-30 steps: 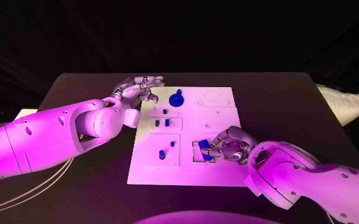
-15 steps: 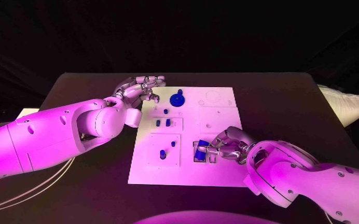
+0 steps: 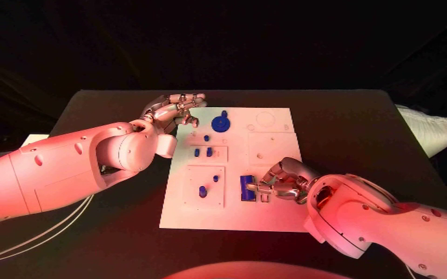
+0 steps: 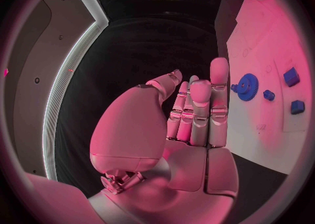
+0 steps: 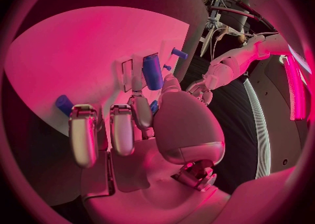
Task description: Assemble the parts on the task board
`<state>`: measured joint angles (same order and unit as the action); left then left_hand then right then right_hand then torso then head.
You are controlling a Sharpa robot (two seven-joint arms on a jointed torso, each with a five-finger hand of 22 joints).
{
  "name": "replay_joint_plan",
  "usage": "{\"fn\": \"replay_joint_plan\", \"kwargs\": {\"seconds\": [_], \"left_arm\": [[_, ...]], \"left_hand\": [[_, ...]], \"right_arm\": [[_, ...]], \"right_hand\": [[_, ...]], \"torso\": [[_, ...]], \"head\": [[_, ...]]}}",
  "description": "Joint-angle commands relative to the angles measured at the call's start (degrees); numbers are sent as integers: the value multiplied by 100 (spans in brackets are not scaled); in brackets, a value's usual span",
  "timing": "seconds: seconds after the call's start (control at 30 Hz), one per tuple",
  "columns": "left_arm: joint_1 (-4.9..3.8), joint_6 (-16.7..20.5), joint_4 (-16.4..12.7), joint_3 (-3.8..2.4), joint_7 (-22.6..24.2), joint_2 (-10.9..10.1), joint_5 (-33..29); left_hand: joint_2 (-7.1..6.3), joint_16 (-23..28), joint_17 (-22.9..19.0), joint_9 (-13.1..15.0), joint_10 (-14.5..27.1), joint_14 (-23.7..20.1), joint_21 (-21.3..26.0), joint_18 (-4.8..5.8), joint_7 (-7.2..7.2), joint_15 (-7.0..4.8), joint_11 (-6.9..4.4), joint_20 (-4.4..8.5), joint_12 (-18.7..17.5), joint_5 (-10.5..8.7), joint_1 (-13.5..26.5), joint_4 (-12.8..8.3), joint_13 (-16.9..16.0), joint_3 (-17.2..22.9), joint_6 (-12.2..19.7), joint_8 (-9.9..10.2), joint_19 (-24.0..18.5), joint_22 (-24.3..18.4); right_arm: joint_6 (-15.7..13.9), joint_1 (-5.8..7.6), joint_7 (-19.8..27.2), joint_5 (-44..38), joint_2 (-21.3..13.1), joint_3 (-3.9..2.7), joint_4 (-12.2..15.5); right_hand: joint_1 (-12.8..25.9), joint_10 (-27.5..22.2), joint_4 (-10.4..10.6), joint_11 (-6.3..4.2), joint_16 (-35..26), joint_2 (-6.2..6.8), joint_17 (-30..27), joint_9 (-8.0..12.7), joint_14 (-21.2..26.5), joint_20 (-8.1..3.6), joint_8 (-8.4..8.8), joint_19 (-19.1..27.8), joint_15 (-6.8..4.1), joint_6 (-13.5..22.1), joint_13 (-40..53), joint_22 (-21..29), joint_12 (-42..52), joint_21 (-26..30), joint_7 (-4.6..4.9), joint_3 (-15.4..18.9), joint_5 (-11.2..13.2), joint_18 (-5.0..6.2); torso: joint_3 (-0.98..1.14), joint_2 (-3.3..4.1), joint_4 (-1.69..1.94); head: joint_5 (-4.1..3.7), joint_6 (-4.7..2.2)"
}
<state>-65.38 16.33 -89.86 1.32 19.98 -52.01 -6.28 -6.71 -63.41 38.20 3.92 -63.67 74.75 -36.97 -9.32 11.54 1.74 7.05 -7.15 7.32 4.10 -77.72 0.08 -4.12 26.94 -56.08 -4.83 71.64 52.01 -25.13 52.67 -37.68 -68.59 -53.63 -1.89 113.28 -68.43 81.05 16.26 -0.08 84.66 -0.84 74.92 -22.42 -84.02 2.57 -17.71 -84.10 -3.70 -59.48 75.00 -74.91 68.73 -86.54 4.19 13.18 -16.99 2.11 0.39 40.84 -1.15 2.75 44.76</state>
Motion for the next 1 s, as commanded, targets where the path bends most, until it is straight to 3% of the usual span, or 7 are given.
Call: {"fn": "replay_joint_plan", "kwargs": {"seconds": [0.03, 0.2, 0.37, 0.53, 0.63, 0.83, 1.0], "left_arm": [[5, -74, -15, -3, 48, 6, 28], [5, -75, -14, -3, 47, 3, 28], [5, -81, -13, -3, 45, 0, 28], [5, -78, -10, -3, 46, -12, 28], [5, -76, -7, -3, 50, -18, 28], [5, -79, 2, -3, 52, -16, 28], [5, -76, 11, -2, 52, -13, 28]], "left_hand": [[45, 12, -8, -1, 31, -38, 36, -68, -3, -7, -4, -8, 35, 40, -8, -13, 8, -35, 32, -38, -46, -6], [45, 12, -8, -1, 31, -38, 36, -68, -3, -7, -4, -8, 35, 40, -8, -13, 8, -35, 32, -38, -46, -6], [45, 12, -8, -1, 31, -38, 36, -68, -3, -7, -4, -8, 35, 40, -8, -13, 8, -35, 32, -38, -46, -6], [45, 12, -8, -1, 31, -38, 36, -68, -3, -7, -4, -8, 35, 40, -8, -13, 8, -35, 32, -38, -46, -6], [45, 12, -8, -1, 31, -38, 36, -68, -3, -7, -4, -8, 35, 40, -8, -13, 8, -35, 32, -38, -46, -6], [48, 10, -13, 0, 41, -45, 42, -67, 0, -3, -1, -11, 51, 38, -5, -15, 7, -47, 40, -47, -48, -10], [48, 10, -13, 0, 41, -45, 42, -67, 0, -3, -1, -11, 51, 38, -5, -15, 7, -47, 40, -47, -48, -10]], "right_arm": [[2, -2, 23, -121, 2, 0, 6], [-64, -2, 175, -161, -10, 0, 19], [-202, -2, 1039, -526, -109, 1, 64], [-49, 8, 2215, -1368, -294, 1, 115], [232, 77, 2754, -2043, -377, 1, 108], [864, 291, 3258, -3186, -405, 16, 43], [1496, 509, 3270, -4112, -247, 95, -90]], "right_hand": [[-81, 0, -5, -15, -3, -89, 423, -19, -394, -23, 21, -328, -28, 5, -14, -1072, -3, -27, -8, -32, -58, -92], [-269, 10, -55, -22, -2, -134, 430, -59, -396, -29, 23, -329, -34, 1, 1, -1076, 1, -28, -14, -54, -152, -93], [-940, -2, -397, 18, 68, -179, 573, -52, -422, -19, 164, -362, -10, 200, 39, -1134, 19, -69, 52, -231, -101, -109], [-1778, -62, -879, 191, 198, -195, 831, 147, -465, 74, 548, -375, 124, 649, 93, -1165, 60, -90, 277, -522, 329, -118], [-2195, -99, -1147, 265, 283, -161, 999, 289, -495, 142, 750, -378, 204, 776, 133, -1178, 100, -99, 362, -719, 346, -121], [-2560, -68, -1450, -41, 369, -35, 1172, 592, -527, 43, 1104, -392, -2, 941, 244, -1216, 259, -125, 58, -1101, 255, -127], [-2597, -103, -1624, -197, 374, 61, 1191, 776, -528, -65, 1265, -385, -121, 923, 234, -1216, 243, -123, -182, -1522, 344, -127]], "torso": [[-1, 2, 3], [4, 5, 1], [1, 2, 7], [2, 1, -1], [-1, -3, -2], [-3, -4, 14], [-2, 0, 15]], "head": [[-5, -7], [-3, -5], [-2, -3], [25, 10], [26, 12], [28, 24], [49, 26]]}}
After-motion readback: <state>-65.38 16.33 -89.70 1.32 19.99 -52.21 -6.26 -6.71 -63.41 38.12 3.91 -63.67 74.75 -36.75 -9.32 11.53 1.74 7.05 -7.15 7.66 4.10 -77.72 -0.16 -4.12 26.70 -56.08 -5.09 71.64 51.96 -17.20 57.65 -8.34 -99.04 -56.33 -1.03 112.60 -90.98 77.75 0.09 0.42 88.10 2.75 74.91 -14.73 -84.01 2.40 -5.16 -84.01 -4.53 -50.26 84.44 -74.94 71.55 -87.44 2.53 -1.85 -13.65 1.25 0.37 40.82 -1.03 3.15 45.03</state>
